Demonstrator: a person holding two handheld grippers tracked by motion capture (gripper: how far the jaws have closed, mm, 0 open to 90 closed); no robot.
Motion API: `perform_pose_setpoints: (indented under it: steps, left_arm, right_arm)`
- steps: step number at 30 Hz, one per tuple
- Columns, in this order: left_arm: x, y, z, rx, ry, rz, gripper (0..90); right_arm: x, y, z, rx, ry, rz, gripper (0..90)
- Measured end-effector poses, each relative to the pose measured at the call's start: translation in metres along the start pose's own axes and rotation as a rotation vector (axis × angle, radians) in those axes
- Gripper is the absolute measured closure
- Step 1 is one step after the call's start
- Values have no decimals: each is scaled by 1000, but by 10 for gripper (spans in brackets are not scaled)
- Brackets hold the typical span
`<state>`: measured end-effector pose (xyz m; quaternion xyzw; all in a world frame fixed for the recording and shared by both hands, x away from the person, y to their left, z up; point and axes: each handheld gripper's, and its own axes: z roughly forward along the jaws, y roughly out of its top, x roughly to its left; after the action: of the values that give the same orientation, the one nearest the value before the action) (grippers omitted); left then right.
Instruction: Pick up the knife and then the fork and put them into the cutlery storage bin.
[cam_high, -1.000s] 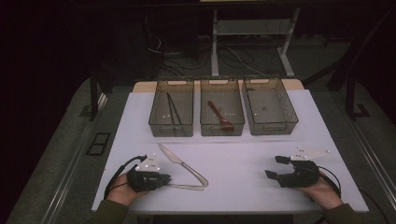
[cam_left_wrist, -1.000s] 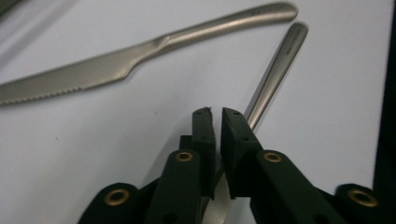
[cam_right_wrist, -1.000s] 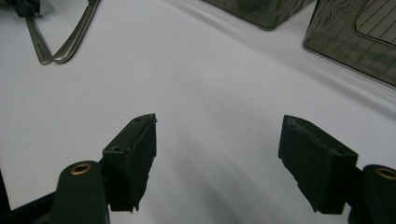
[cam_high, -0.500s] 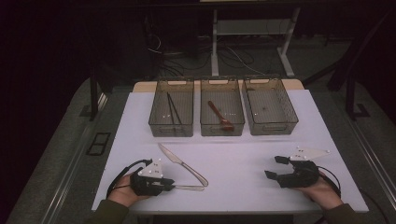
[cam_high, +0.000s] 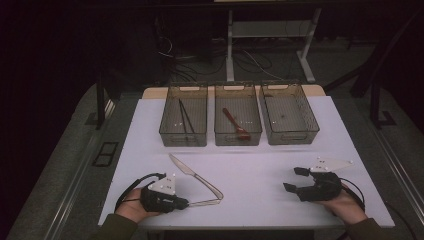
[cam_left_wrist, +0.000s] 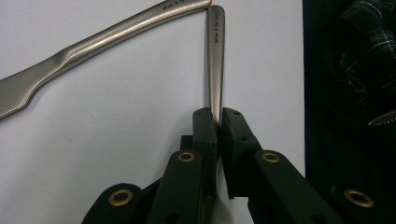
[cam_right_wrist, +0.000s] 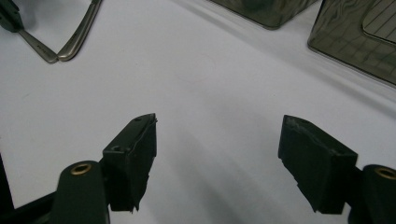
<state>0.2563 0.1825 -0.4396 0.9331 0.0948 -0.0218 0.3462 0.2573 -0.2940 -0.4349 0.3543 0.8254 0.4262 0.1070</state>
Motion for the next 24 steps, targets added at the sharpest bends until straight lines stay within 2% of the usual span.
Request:
perform_pose_setpoints:
  steps: [4, 12, 15, 18, 24]
  left_arm:
    - [-1, 2, 0, 8, 5, 4, 841]
    - [-2, 9, -6, -45, 31, 7, 843]
    - [-1, 12, -8, -51, 36, 14, 842]
    - [-1, 15, -12, -86, 38, 8, 843]
    - [1, 24, -20, -123, 32, 18, 842]
  right_arm:
    - [-1, 0, -1, -2, -2, 1, 270]
    - [-1, 1, -1, -5, -6, -1, 270]
    - [0, 1, -2, -7, -6, 0, 270]
    - [-1, 2, -3, -10, -6, -1, 270]
    - [-2, 5, -5, -14, 14, 0, 261]
